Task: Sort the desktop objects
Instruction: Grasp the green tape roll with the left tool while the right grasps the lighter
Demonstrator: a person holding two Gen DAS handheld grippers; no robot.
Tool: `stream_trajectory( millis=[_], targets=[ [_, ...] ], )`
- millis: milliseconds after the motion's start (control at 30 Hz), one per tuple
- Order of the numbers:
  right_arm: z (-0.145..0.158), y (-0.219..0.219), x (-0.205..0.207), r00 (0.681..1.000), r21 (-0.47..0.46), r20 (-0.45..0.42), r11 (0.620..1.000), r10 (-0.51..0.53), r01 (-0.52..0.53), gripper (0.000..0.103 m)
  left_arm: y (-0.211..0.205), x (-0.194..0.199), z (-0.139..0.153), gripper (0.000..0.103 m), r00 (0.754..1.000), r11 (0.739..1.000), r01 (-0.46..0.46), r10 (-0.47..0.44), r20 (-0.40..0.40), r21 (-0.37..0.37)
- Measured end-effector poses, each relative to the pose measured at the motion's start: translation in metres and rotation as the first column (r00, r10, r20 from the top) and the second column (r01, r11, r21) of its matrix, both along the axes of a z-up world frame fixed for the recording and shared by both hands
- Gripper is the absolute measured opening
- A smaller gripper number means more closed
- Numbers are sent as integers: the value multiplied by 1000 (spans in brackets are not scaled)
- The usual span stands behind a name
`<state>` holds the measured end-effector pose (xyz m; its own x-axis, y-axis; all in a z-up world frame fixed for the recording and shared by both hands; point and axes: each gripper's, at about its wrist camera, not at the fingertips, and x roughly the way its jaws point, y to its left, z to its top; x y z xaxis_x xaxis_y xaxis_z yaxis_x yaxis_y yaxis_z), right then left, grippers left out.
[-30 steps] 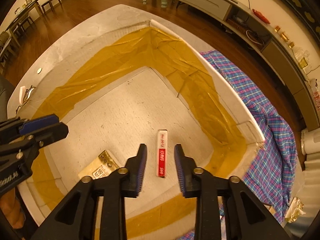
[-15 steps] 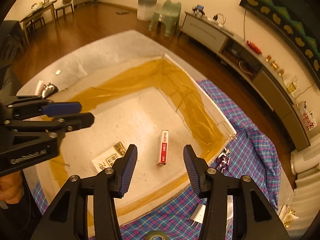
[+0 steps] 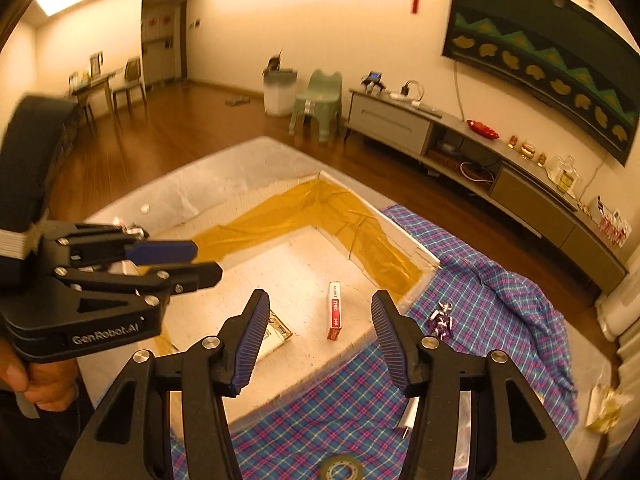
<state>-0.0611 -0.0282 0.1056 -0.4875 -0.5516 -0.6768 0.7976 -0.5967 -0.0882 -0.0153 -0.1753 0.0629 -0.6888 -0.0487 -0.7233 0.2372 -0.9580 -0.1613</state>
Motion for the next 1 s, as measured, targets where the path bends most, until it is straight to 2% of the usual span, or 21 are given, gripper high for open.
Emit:
stream_trajectory(
  millis=[200, 400, 567, 667, 833, 933, 1000],
  targets=[
    [5, 51, 12, 999, -109, -4, 993, -38, 37, 59, 33, 7, 2, 33, 997, 996, 74, -75, -13, -44],
    [2, 102, 21, 997, -172, 5, 982, -78, 77, 61, 72, 9, -6, 33, 985, 984, 175, -175, -3, -22],
    [-14, 149, 13, 986, -201, 55, 966, -158, 166, 61, 110, 5, -30, 33, 963, 964, 265, -265, 53, 8],
    [-28, 179, -2, 967, -193, 110, 950, -229, 247, 61, 138, 3, -48, 33, 942, 947, 320, -320, 98, 12],
    [-74, 220, -23, 912, -88, 225, 925, -342, 369, 61, 177, -1, -80, 33, 901, 918, 395, -394, 181, 29],
    [-102, 232, -25, 879, -44, 322, 922, -352, 385, 60, 190, -7, -92, 33, 901, 921, 389, -375, 217, -25],
    [-118, 229, -21, 874, -17, 363, 936, -322, 352, 58, 194, -14, -104, 33, 898, 920, 389, -366, 242, -50]
  ],
)
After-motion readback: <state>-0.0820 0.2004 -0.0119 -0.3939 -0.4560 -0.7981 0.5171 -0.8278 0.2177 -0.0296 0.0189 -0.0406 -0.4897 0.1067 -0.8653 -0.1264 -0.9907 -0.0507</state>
